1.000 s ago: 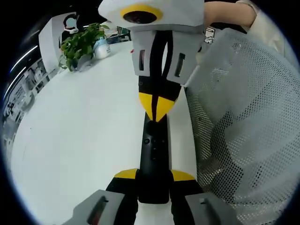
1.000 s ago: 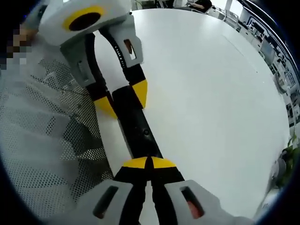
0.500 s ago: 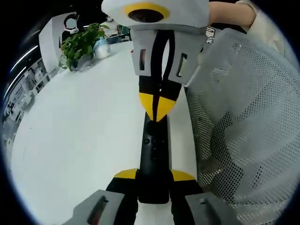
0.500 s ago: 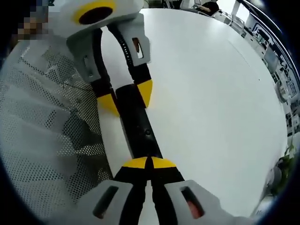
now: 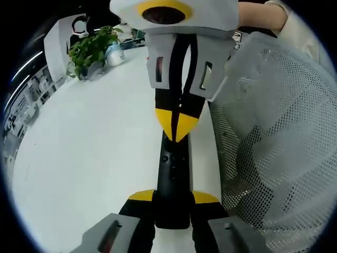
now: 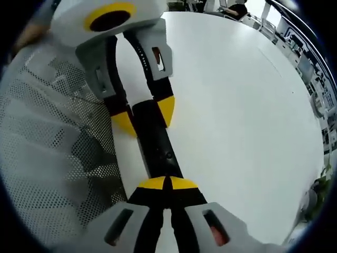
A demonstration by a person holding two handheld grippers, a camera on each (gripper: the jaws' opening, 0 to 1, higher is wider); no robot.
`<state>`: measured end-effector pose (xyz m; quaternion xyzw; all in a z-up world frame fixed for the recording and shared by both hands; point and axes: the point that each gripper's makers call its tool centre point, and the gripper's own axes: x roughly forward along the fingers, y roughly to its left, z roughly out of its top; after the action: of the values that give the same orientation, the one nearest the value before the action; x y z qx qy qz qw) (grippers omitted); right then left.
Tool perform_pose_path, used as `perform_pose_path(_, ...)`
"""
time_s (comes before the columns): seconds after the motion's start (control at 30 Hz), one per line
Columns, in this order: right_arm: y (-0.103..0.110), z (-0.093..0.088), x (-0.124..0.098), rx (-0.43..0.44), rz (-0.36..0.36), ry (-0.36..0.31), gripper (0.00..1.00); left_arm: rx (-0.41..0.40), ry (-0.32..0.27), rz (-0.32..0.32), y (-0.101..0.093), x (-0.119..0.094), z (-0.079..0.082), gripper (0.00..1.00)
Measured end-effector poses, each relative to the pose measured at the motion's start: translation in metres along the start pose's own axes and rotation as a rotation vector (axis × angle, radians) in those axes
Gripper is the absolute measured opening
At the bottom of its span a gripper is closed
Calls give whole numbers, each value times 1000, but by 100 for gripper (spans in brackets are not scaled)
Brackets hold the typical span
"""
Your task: Press the specified remote control buttons in sequence, fully releasing each button before pressing the next.
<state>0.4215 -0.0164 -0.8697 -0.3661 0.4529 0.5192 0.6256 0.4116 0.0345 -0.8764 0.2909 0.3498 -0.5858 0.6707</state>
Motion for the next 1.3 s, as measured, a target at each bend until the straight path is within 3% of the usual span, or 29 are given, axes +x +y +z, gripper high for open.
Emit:
perform_pose_path(0.53, 1, 1, 2, 27, 16, 9, 0, -6, -4, -3, 0, 0, 0, 25)
perform_pose_path(0.67, -1, 1, 2, 97, 40, -13, 0, -8, -5, -2, 0, 0, 0, 25)
perform_pose_path(0.9, 2, 1, 1, 26, 2, -39, 0, -8, -5, -2, 0, 0, 0, 25)
perform_pose_path(1.13, 7, 6, 0, 47, 32, -50, 0, -8, -4, -1, 0, 0, 0, 25)
perform_pose_path(1.3, 3, 7, 3, 26, 9, -35, 0, -8, -4, -1, 0, 0, 0, 25)
